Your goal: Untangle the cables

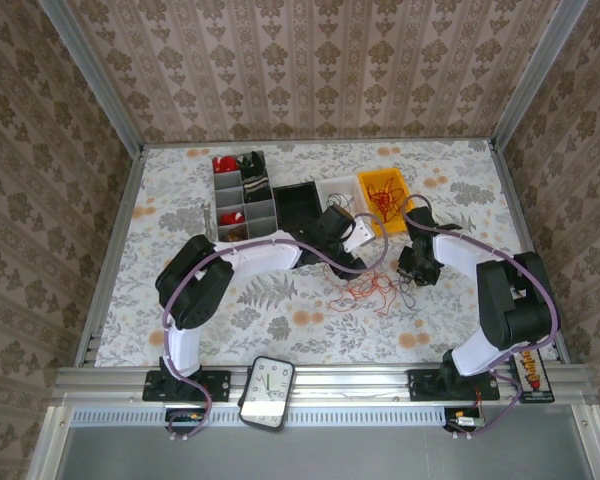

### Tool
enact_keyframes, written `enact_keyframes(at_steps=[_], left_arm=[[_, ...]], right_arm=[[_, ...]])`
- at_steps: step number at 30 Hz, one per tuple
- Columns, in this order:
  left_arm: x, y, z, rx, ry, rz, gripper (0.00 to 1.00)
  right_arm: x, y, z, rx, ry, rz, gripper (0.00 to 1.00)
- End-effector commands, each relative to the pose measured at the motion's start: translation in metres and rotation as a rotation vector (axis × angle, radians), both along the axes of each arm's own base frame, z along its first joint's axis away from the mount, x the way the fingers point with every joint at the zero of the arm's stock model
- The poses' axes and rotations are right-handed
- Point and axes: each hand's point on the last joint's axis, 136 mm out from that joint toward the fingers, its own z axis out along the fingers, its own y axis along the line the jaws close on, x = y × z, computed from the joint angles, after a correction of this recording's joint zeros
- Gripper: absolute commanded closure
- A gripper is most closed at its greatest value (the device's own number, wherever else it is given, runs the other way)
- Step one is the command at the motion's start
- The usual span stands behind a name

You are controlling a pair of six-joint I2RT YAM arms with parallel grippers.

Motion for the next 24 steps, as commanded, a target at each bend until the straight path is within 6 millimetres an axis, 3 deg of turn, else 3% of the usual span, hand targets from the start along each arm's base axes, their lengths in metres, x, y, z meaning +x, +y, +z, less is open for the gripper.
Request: enact_keyframes(at_steps=[1, 6, 11, 14, 17, 24], left_arm=[[0.005, 0.011, 0.009, -0.020, -0.014, 0.046, 0.20], [0.014, 0.020, 0.017, -0.087, 0.007, 0.098, 0.20], [0.020, 0.031, 0.025, -0.139, 0.024, 0.127, 0.20], [0.021, 0.036, 0.031, -0.179, 0.034, 0.133, 0.20], [0.026, 0.046, 0.040, -0.231, 0.036, 0.172, 0.20], [0.058, 0.092, 0.060, -0.404, 0.033, 0.395, 0.20]], right_arm=[[0.012, 0.021, -0.004, 0.094, -0.041, 0.020, 0.97], [0.018, 0.007, 0.019, 0.046, -0.128, -0.024, 1.00], [0.036, -0.008, 0.065, -0.012, -0.266, -0.026, 1.00], [0.049, -0.009, 0.106, -0.021, -0.386, -0.007, 1.00], [0.063, 0.001, 0.138, 0.032, -0.490, 0.023, 1.00], [0.109, 0.057, 0.193, 0.185, -0.669, 0.135, 1.00]])
